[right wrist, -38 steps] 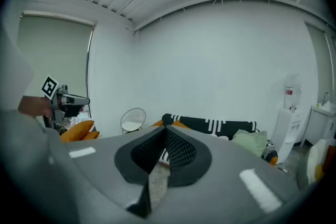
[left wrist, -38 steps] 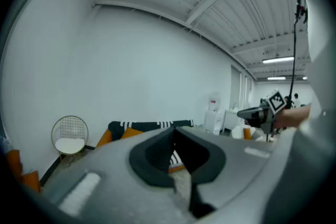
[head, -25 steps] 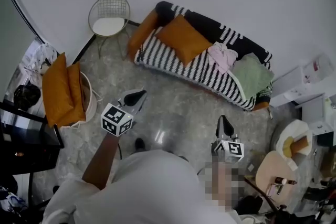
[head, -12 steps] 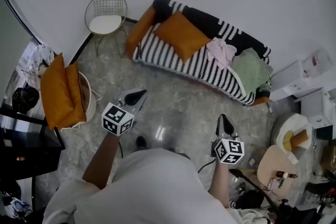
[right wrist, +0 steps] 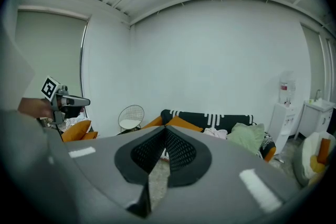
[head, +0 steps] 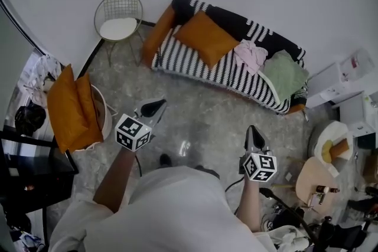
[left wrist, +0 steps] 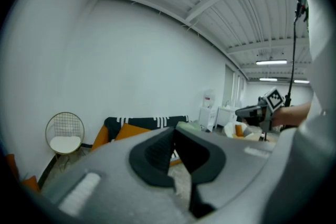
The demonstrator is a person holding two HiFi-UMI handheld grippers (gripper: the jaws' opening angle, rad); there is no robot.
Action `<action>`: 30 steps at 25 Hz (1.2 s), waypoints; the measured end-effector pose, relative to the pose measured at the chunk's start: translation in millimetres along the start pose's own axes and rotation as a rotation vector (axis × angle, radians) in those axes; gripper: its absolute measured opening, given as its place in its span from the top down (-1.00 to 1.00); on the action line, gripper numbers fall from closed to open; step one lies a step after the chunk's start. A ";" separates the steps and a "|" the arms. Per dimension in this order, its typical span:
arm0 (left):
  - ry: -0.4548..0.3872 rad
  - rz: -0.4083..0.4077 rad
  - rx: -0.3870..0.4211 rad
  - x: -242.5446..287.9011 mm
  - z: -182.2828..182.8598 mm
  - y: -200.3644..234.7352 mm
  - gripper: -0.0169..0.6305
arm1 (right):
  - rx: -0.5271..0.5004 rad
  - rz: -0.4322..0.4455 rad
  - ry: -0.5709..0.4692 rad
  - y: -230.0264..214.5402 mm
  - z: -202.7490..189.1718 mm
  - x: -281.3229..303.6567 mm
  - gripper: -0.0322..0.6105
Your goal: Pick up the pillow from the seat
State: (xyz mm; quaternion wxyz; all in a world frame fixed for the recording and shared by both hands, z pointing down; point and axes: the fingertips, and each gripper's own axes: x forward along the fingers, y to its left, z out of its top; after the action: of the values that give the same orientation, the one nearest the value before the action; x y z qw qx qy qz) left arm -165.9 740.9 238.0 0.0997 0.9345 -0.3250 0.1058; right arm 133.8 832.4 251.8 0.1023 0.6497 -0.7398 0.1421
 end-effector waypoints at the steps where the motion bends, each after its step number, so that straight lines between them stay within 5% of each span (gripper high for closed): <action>1: 0.002 -0.006 0.003 -1.5 0.1 3.8 0.95 | 0.002 -0.002 0.001 4.9 -0.4 1.5 0.89; 13: 0.015 -0.052 0.030 -24.1 -5.0 34.0 0.95 | 0.000 -0.003 0.018 55.1 -6.5 12.4 0.89; 30: 0.027 -0.031 0.008 -23.0 -12.4 52.1 0.95 | -0.003 0.038 0.037 66.2 -4.0 39.0 0.89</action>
State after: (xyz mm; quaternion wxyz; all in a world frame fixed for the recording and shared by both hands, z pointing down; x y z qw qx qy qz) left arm -217.9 717.5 250.0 0.1021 0.9382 -0.3089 0.1182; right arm 62.8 805.1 263.6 0.1140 0.6326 -0.7502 0.1549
